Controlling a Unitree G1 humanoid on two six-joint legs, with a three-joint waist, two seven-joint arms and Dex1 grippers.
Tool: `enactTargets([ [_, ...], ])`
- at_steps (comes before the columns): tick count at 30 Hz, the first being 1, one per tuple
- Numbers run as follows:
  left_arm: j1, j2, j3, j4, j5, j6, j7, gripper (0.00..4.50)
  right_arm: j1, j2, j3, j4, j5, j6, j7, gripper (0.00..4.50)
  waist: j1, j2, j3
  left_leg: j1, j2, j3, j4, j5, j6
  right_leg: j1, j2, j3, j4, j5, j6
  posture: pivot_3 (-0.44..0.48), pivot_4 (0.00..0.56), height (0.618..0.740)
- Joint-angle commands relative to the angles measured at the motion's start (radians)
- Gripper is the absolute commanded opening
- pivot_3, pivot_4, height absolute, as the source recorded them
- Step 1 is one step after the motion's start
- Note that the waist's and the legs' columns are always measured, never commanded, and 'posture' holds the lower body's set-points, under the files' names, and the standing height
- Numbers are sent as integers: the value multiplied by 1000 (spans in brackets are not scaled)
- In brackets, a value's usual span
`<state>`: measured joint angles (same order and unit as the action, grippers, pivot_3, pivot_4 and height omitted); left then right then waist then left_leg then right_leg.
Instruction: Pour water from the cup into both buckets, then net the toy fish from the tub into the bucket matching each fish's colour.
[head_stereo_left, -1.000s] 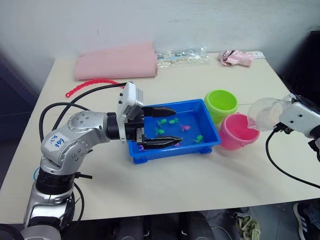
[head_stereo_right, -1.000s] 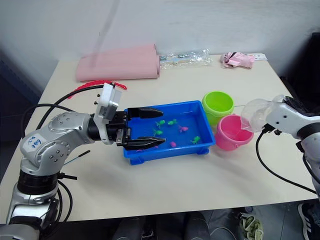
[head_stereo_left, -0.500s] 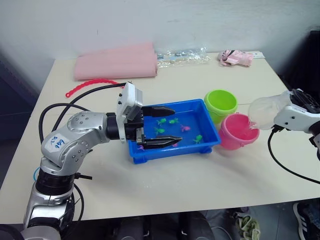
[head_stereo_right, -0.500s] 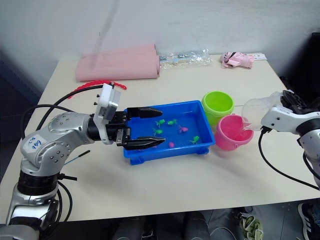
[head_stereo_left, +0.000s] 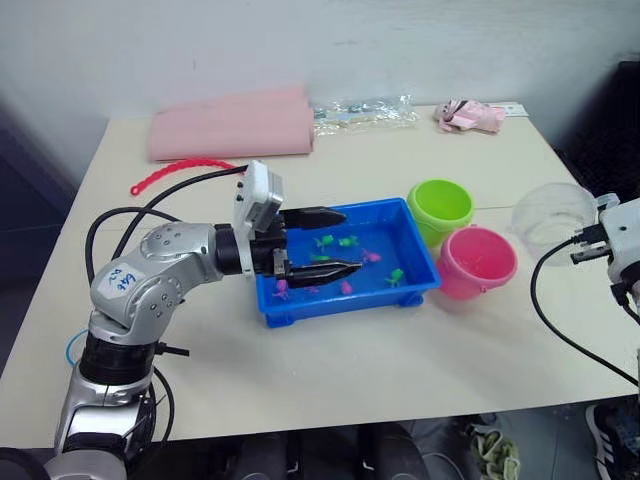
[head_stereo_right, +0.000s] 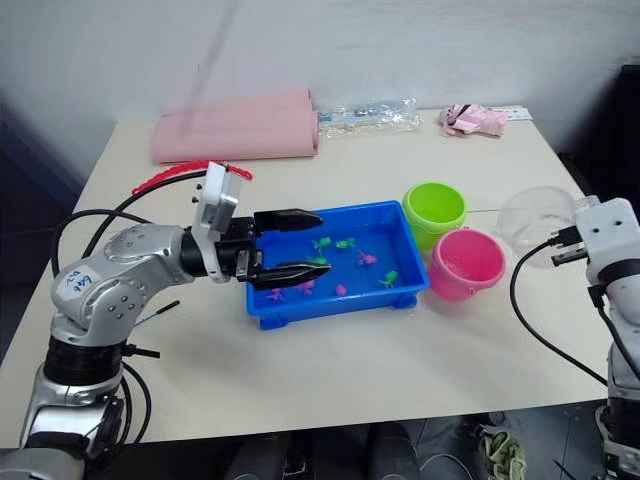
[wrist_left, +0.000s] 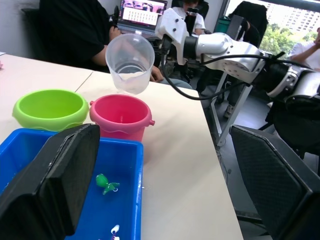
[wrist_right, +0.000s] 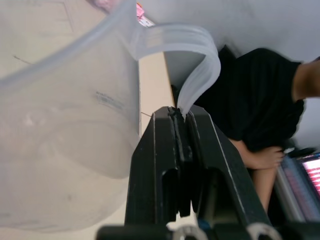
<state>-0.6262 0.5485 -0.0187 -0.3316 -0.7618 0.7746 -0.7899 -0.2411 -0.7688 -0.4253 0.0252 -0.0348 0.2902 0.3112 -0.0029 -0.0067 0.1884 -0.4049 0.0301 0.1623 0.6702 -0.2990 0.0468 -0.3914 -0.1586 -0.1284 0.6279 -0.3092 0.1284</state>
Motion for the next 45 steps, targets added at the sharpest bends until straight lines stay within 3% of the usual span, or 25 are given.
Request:
enactTargets([
  [1,-54,-23,41,31,-7,-3,34,4500,-118,-14,-13,-11,51,66,-1,55,0,0,0,0,0,0,0,0,0,0,0,0,0,0,0,0,150,738],
  [7,-70,-26,35,56,20,-18,34,4500,-335,5,103,150,15,60,-28,55,-3,0,0,0,0,0,0,0,0,0,0,0,0,0,0,0,150,738],
  [14,-69,-33,55,45,20,-24,56,4500,-504,-39,366,394,-248,-182,-120,55,-1,0,0,-1,0,2,-2,0,0,-2,0,0,-1,0,0,0,150,738],
  [27,-29,-26,93,-17,-1,-2,95,4500,-660,-167,692,560,-684,-583,-330,55,-26,1,0,-2,0,1,-2,0,0,-2,0,0,-1,0,0,0,150,738],
  [45,-22,-21,101,-37,-8,10,102,4500,-793,-179,798,690,-906,-704,-538,55,-28,1,0,-2,0,1,-3,0,-1,-2,0,0,-2,0,0,0,150,738],
])
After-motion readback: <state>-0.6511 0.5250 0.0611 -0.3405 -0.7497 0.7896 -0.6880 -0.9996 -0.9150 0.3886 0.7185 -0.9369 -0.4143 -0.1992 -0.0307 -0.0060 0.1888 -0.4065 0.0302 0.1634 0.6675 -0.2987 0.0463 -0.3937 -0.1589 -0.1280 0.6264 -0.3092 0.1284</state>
